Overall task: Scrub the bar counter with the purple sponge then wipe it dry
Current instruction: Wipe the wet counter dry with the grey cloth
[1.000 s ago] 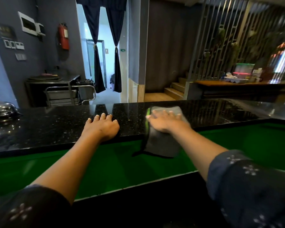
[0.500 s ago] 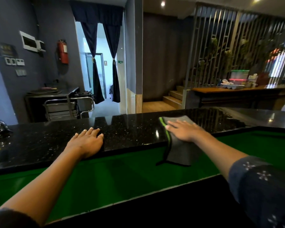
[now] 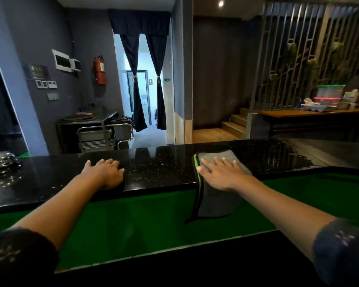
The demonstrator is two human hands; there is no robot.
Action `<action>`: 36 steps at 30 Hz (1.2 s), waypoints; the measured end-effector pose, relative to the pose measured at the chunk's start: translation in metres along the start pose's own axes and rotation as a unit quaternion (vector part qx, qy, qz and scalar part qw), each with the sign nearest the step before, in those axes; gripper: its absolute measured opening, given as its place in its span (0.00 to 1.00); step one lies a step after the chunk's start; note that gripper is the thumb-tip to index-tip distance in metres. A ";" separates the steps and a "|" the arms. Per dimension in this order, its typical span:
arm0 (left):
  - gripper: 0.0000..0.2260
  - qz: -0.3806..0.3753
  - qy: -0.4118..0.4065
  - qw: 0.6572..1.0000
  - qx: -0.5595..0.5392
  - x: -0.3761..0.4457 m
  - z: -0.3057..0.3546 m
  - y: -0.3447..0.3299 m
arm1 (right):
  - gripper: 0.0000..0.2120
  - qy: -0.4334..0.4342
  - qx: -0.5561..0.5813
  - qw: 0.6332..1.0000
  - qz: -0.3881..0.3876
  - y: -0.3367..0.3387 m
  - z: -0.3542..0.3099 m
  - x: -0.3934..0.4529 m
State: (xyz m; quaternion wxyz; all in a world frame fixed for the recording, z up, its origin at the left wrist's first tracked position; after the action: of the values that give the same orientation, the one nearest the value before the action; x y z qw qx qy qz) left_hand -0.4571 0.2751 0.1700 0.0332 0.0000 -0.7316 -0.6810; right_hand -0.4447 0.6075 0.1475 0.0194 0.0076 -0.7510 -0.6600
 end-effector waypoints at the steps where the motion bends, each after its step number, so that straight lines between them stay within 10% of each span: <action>1: 0.27 0.018 -0.007 1.000 -0.009 0.004 0.012 0.006 | 0.33 0.022 -0.002 1.000 0.005 -0.004 -0.002 -0.002; 8: 0.27 0.016 -0.072 0.987 -0.144 0.020 0.134 -0.006 | 0.31 0.082 0.032 0.996 -0.032 0.002 0.000 0.053; 20: 0.24 0.009 -0.057 0.995 -0.077 0.030 0.134 -0.015 | 0.30 0.148 0.010 0.988 -0.040 -0.001 -0.099 0.147; 24: 0.24 0.003 -0.056 0.992 -0.115 0.026 0.132 -0.016 | 0.29 0.156 0.002 0.987 -0.041 0.005 -0.045 0.169; 31: 0.25 0.009 -0.048 0.993 -0.109 0.030 0.130 -0.018 | 0.31 -0.090 0.003 0.995 -0.041 0.030 0.189 0.192; 36: 0.25 0.006 -0.043 0.994 -0.096 0.030 0.132 -0.018 | 0.31 -0.090 -0.004 0.995 -0.030 0.035 0.143 0.162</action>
State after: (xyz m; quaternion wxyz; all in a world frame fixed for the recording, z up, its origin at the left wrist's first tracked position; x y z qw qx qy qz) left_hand -0.4938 0.4036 0.1445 0.0058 -0.0367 -0.6633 -0.7474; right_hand -0.6113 0.7476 0.1668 -0.0683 -0.0297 -0.7468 -0.6609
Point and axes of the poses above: each hand's wrist, its own x-axis towards the middle knuckle, its own y-axis out of the back of the hand, z = x × y, the point moved 9 cm from there along x, towards the middle knuckle, and after that the axes turned 1 degree about -y, right-handed, at the moved point
